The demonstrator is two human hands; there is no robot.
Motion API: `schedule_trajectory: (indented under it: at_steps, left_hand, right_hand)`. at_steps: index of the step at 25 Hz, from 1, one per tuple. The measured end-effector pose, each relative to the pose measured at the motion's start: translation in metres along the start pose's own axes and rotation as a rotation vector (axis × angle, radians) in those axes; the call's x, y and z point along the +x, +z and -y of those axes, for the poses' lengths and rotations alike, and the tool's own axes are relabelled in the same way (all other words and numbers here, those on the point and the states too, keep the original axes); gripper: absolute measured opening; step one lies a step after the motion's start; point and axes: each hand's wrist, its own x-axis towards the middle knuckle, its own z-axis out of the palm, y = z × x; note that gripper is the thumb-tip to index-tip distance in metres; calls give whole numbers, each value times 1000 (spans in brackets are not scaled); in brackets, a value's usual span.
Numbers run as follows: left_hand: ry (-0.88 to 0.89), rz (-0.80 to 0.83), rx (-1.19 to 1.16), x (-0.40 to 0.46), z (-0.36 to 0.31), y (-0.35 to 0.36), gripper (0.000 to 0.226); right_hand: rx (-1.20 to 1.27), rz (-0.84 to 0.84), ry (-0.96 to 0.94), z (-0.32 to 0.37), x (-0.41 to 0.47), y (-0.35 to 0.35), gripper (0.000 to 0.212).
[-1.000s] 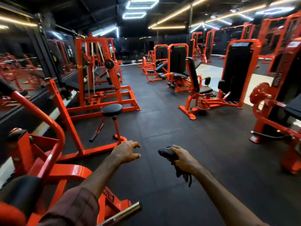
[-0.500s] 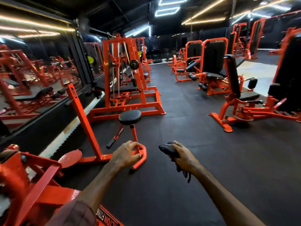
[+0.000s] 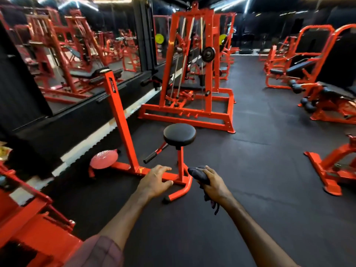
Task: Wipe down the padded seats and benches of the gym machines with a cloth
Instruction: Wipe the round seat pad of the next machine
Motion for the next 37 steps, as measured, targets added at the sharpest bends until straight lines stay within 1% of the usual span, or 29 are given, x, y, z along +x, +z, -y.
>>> schedule_trajectory:
  at_steps: [5, 7, 11, 14, 17, 21, 23, 25, 27, 29, 32, 33, 35, 36, 37]
  left_hand:
    - [-80, -1, -80, 144, 52, 30, 66]
    - [-106, 18, -138, 202, 68, 38, 68]
    - [-126, 68, -176, 310, 93, 47, 73]
    - [-168, 84, -182, 367, 113, 56, 79]
    - [-173, 98, -202, 419, 137, 70, 80]
    - [-244, 108, -218, 488, 171, 82, 84]
    - [-286, 124, -211, 526, 187, 90, 89]
    - [-345, 151, -202, 563, 200, 95, 99]
    - [-391, 196, -198, 595, 212, 100, 111]
    - [-421, 220, -169, 624, 225, 104, 121]
    - [-471, 304, -138, 664, 243, 117, 138]
    - [-478, 341, -125, 674, 246, 123, 145]
    - [-473, 407, -67, 695, 248, 132, 156]
    - [-478, 424, -45, 702, 248, 136, 160]
    - [-491, 426, -34, 704, 246, 137, 162]
  right_hand:
    - [35, -24, -29, -52, 144, -3, 57]
    - [75, -64, 21, -72, 199, -4, 61]
    - [86, -92, 48, -114, 308, -3, 56]
    - [70, -118, 128, -138, 372, 8, 58]
    - [42, -113, 170, -163, 439, 21, 61]
    - [-22, -144, 150, -207, 535, 39, 61]
    - [-85, -105, 177, -232, 583, 53, 63]
    - [-160, -44, 182, -253, 623, 70, 67]
    - [-247, 47, 168, -269, 649, 90, 78]
    - [-387, 155, 80, -277, 662, 111, 86]
    - [-539, 322, -37, -282, 658, 141, 85]
    - [-583, 323, -60, -283, 650, 146, 86]
    - [-652, 255, -116, -295, 642, 135, 80]
    - [-682, 233, -136, -302, 638, 128, 78]
    - [-706, 219, -116, -307, 638, 121, 80]
